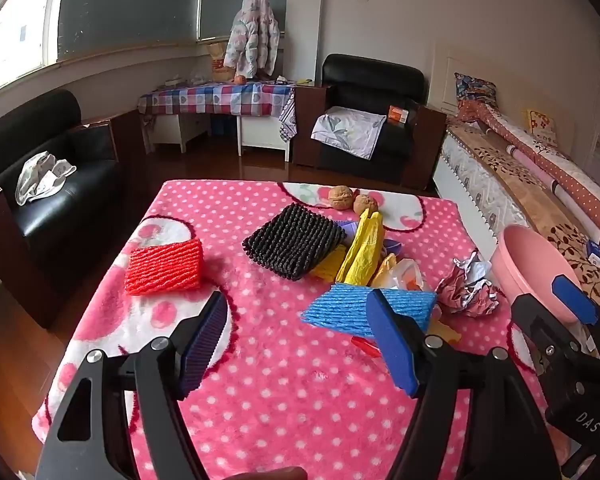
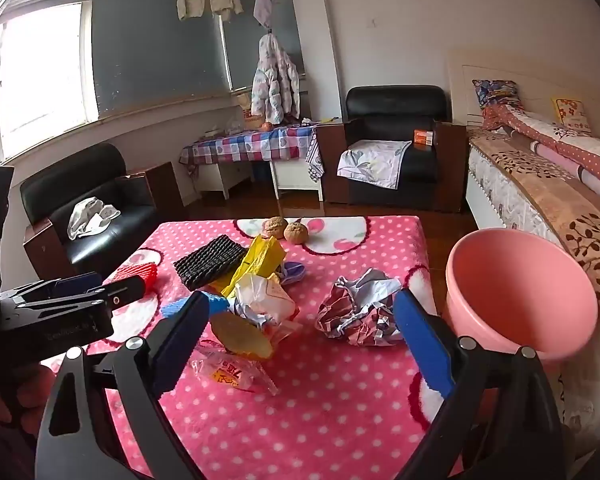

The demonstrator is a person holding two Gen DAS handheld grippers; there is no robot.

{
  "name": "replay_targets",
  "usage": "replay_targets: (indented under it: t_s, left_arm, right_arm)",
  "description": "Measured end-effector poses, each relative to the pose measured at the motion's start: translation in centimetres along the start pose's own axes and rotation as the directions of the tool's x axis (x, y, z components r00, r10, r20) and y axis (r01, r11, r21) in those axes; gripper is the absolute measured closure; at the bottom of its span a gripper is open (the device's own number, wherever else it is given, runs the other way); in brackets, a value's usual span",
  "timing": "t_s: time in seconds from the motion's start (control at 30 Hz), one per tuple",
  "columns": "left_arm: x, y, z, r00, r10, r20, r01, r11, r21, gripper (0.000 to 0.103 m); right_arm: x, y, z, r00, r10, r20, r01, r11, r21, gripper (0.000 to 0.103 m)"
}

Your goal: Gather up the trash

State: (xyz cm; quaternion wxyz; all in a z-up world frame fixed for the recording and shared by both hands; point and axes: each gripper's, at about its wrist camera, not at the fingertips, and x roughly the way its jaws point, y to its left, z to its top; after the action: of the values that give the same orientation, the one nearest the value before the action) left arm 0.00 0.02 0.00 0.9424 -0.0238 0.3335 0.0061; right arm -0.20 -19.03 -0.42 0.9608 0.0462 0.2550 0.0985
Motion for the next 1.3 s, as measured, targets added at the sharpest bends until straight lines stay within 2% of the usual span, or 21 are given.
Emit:
replay_targets:
  t_s: [1.3]
  left_arm:
    - [0.8, 0.4, -0.6, 1.0, 0.016, -0.022, -0.016, 1.0, -0.004, 0.032]
  right_arm:
    - [0.4, -1.2, -0.3, 1.0, -0.018, -0.009, 0.018, 0.999, 0.038, 0.009]
